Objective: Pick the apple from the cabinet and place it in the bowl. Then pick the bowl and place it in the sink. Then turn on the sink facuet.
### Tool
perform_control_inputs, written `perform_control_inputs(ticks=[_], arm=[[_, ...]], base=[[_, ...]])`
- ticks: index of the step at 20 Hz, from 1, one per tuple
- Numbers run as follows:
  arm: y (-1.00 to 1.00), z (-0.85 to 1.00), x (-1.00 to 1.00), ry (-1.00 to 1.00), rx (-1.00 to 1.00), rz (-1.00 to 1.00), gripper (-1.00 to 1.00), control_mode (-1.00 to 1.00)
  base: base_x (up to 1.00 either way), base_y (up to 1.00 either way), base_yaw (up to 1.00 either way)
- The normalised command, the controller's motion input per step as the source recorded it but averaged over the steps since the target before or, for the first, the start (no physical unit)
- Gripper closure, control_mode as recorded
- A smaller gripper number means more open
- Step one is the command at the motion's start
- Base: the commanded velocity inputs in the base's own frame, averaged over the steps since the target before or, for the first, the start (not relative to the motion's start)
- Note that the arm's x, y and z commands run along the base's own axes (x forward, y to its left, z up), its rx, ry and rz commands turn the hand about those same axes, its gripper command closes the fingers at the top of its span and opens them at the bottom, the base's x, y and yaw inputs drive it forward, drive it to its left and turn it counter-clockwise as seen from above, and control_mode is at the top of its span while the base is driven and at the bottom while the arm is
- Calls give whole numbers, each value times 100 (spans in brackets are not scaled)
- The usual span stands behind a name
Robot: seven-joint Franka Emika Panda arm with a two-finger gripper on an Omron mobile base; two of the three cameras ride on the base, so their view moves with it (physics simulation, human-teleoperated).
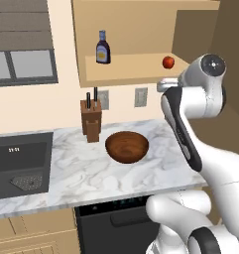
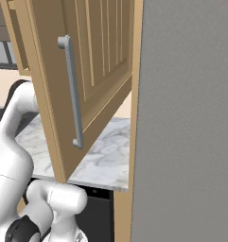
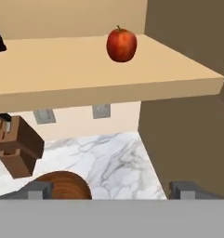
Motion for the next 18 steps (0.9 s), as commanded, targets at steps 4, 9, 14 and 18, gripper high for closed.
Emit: perform_control_inputs(ticks=[4, 9, 14, 18], arm=[[-19, 76, 6, -2, 0, -23, -100, -100], [-10, 59, 29, 0, 0, -19, -100, -100], [-3, -1, 63, 3, 0, -1, -100, -100], [-2, -21, 74, 0, 0, 0, -100, -100]], base=[[0, 0, 0], [0, 0, 0], [0, 0, 0], [0, 0, 0]])
